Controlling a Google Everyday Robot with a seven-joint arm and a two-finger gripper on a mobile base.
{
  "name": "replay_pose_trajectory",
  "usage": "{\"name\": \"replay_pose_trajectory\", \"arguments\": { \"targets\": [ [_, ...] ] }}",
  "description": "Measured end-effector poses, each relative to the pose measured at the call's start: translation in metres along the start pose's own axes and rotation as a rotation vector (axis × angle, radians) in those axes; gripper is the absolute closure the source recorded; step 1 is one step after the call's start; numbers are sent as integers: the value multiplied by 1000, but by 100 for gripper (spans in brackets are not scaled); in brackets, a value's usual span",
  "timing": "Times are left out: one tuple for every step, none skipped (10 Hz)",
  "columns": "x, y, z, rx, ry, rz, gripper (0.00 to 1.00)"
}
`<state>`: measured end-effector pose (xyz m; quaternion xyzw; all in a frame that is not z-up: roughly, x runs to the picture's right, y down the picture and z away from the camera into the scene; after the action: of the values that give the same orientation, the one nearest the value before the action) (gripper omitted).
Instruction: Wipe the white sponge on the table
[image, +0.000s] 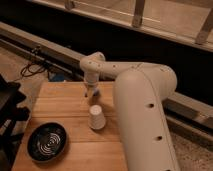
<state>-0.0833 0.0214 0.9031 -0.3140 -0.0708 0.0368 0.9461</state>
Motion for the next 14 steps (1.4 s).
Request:
{"name": "replay_pose_trajectory", "arguments": {
  "targets": [
    [0, -11, 3, 7, -3, 1, 100],
    [-4, -25, 11, 8, -2, -2, 100],
    [-14, -33, 21, 8, -2, -10, 100],
    [-27, -42, 30, 11, -8, -18, 100],
    [-40, -48, 37, 13, -15, -26, 100],
    [-61, -52, 45, 12, -31, -47, 100],
    [-76, -51, 51, 3, -42, -74, 100],
    [-85, -47, 54, -2, -57, -91, 100],
    [-93, -37, 52, -8, -76, -109, 100],
    [-96, -23, 49, -17, -99, -122, 100],
    [-95, -9, 44, -25, -117, -130, 100],
    [-94, 10, 34, -34, -139, -139, 100],
    [-95, 27, 27, -49, -152, -149, 100],
    [-93, 38, 22, -59, -153, -147, 100]
  ]
}}
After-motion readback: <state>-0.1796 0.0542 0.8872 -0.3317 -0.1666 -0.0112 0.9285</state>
